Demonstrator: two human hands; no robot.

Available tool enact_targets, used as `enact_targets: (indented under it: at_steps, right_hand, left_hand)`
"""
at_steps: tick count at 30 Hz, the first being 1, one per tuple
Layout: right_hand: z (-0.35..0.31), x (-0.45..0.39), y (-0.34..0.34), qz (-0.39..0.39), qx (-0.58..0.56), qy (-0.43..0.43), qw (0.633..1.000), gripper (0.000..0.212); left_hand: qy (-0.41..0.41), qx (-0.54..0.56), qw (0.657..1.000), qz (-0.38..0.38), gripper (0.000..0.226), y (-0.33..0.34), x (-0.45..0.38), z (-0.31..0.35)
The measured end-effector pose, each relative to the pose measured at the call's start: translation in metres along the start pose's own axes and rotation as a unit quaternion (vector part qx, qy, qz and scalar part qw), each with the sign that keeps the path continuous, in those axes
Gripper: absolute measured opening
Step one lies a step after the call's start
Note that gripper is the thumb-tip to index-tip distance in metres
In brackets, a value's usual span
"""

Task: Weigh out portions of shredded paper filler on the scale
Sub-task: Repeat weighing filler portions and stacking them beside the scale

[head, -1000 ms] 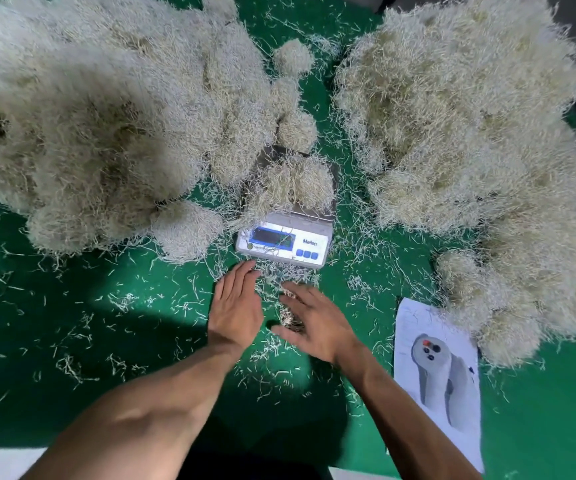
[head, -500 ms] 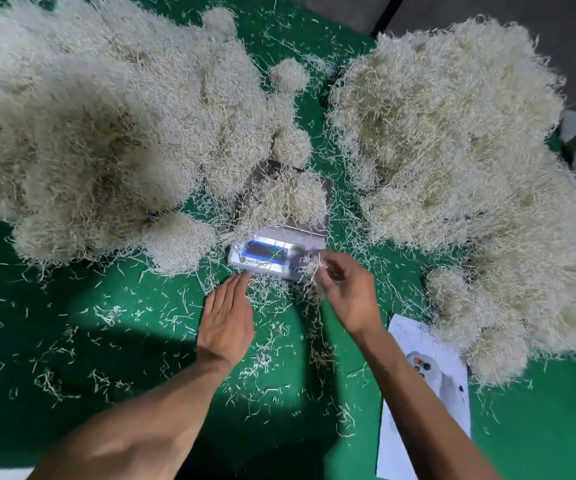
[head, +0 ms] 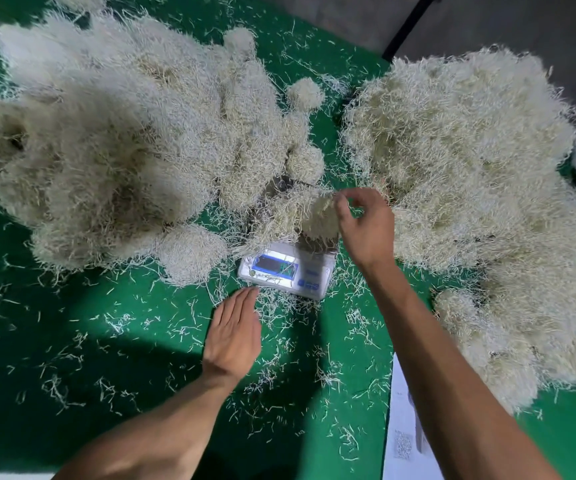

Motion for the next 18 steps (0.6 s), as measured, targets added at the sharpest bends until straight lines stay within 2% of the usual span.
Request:
enact_targets:
  at_steps: [3, 6, 8, 10, 13, 18]
  right_hand:
    - [0.045, 0.047, 0.015, 0.063, -0.054, 0.080, 0.993, 0.016]
    - [0.097, 0.098, 0.064, 0.017, -0.065, 0.173, 0.983, 0.020]
    - [0.117, 0.131, 0.090, -0.012, -0.061, 0.206, 0.977, 0.020]
    - [0.124, 0.157, 0.103, -0.011, -0.023, 0.215, 0.976, 0.023]
    - [0.119, 0.179, 0.125, -0.028, 0.027, 0.183, 0.982, 0.035]
    - [0.111, 0.199, 0.142, -0.010, 0.030, 0.162, 0.986, 0.046]
  left_hand:
    - [-0.005, 0.000, 1.000, -0.006, 0.052, 0.001, 0.000, -0.001]
    - [-0.004, -0.002, 1.000, -0.012, 0.052, 0.004, -0.001, -0.001]
    - [0.004, -0.005, 1.000, -0.013, 0.050, 0.003, 0.000, 0.000]
    - [0.017, -0.006, 1.000, -0.005, 0.045, 0.001, 0.000, 0.003]
    - [0.029, -0.005, 1.000, 0.010, 0.039, -0.001, 0.000, 0.004]
    - [0.029, -0.001, 0.999, 0.013, 0.041, -0.002, 0.001, 0.004]
Point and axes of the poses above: each hand's wrist, its own x-axis away from the middle knuckle, its own y-axis out of the palm, z = x × y, the point moved 9 cm from there along -x, towards the middle knuckle, and after that the axes turned 10 degrees about -z, right-handed, at the moved point
